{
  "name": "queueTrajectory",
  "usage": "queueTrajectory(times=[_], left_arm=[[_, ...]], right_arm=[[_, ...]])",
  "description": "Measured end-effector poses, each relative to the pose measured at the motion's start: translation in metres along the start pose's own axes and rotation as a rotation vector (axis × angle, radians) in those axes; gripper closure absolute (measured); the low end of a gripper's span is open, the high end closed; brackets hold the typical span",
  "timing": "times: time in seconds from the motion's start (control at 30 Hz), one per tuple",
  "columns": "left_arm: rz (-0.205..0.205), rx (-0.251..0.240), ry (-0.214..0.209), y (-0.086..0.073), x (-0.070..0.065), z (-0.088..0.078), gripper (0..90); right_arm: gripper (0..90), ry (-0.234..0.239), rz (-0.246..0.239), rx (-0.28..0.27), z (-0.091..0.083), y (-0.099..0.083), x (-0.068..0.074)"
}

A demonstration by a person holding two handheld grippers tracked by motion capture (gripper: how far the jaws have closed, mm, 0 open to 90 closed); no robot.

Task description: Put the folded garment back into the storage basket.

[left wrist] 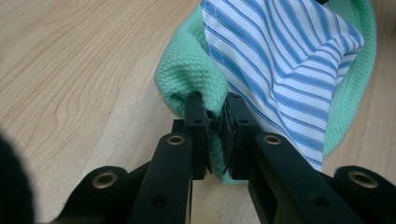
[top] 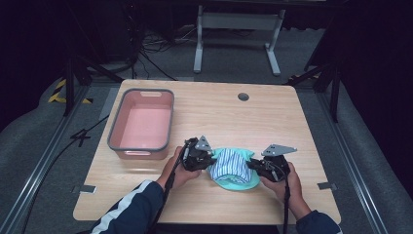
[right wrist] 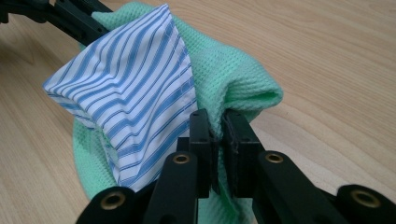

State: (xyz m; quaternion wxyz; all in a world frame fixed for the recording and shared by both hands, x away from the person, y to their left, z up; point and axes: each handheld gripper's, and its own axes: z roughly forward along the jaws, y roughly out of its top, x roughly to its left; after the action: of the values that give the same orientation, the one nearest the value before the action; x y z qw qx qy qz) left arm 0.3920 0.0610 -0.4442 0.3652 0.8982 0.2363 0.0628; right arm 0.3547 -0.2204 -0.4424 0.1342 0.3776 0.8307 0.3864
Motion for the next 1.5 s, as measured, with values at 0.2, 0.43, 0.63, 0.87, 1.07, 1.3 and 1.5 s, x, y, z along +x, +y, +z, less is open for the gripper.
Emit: queueTrajectory(times=[0.2, 0.43, 0.63, 0.87, 1.07, 1.3, 1.5], left_arm=[[0.003, -0.021, 0.02, 0.008, 0.002, -0.008, 81.8], [0.032, -0.018, 0.037, 0.018, 0.004, -0.015, 82.0], [0.05, -0.044, 0.062, 0.027, 0.007, -0.029, 82.6], [0.047, -0.054, 0.09, 0.025, 0.014, -0.05, 82.6], [0.014, -0.058, 0.115, 0.021, 0.026, -0.072, 82.6], [0.01, -0.075, 0.163, 0.022, 0.032, -0.099, 82.6], [-0.018, -0.094, 0.218, 0.017, 0.043, -0.122, 82.7]], right_arm=[[82.7, -0.005, 0.003, -0.015, -0.003, 0.006, 0.0], [82.6, -0.008, -0.017, -0.029, -0.007, 0.016, 0.0], [82.6, -0.005, -0.029, -0.07, -0.007, 0.036, 0.006], [82.7, 0.0, -0.077, -0.092, -0.006, 0.061, 0.018], [82.7, 0.031, -0.103, -0.1, -0.001, 0.085, 0.028], [82.8, 0.053, -0.149, -0.093, 0.004, 0.113, 0.04], [82.9, 0.073, -0.183, -0.119, 0.008, 0.138, 0.049]])
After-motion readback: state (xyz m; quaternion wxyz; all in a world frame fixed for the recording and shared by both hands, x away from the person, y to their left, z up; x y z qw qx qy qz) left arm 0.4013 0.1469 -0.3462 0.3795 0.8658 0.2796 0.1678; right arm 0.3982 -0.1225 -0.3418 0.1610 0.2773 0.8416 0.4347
